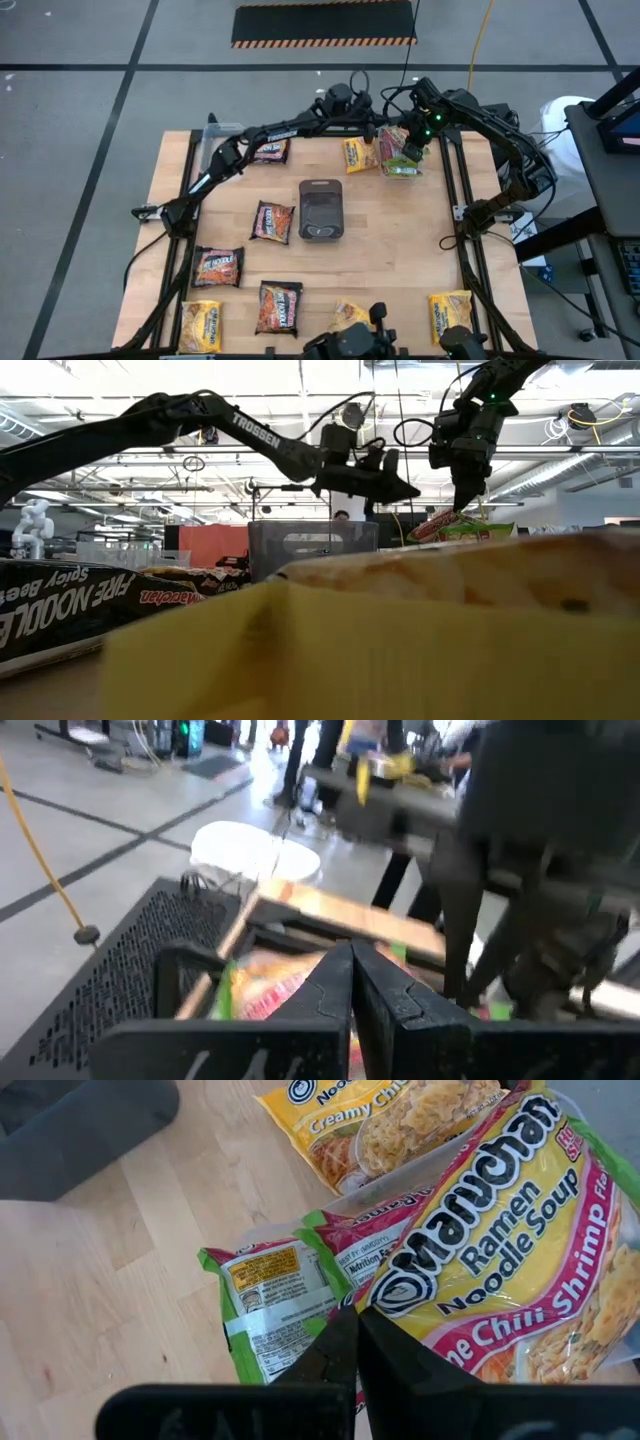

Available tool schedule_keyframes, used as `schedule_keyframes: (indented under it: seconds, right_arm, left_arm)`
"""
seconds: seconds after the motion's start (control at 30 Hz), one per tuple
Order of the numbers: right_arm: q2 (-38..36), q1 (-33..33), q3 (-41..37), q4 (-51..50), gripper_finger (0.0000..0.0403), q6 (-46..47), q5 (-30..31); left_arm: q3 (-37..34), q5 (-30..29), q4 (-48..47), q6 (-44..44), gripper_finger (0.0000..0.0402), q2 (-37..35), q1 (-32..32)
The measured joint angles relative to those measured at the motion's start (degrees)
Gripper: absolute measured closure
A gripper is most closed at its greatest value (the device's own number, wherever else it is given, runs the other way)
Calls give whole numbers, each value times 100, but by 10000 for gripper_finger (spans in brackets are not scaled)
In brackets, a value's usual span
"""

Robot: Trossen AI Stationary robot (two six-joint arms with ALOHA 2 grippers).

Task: Sort Maruchan noodles
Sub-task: Put the green noodle pack into the right transparent bin

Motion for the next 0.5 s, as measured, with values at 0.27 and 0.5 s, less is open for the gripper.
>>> schedule_keyframes:
  seconds: [0.27,0.5]
  right_arm:
    - [0,39,0,-37,403,-21,-8]
    - [0,162,0,-52,403,-27,-4]
  left_arm:
    - [-4,-331,149,270,396,257,-228]
    - [-4,-800,272,444,396,258,-200]
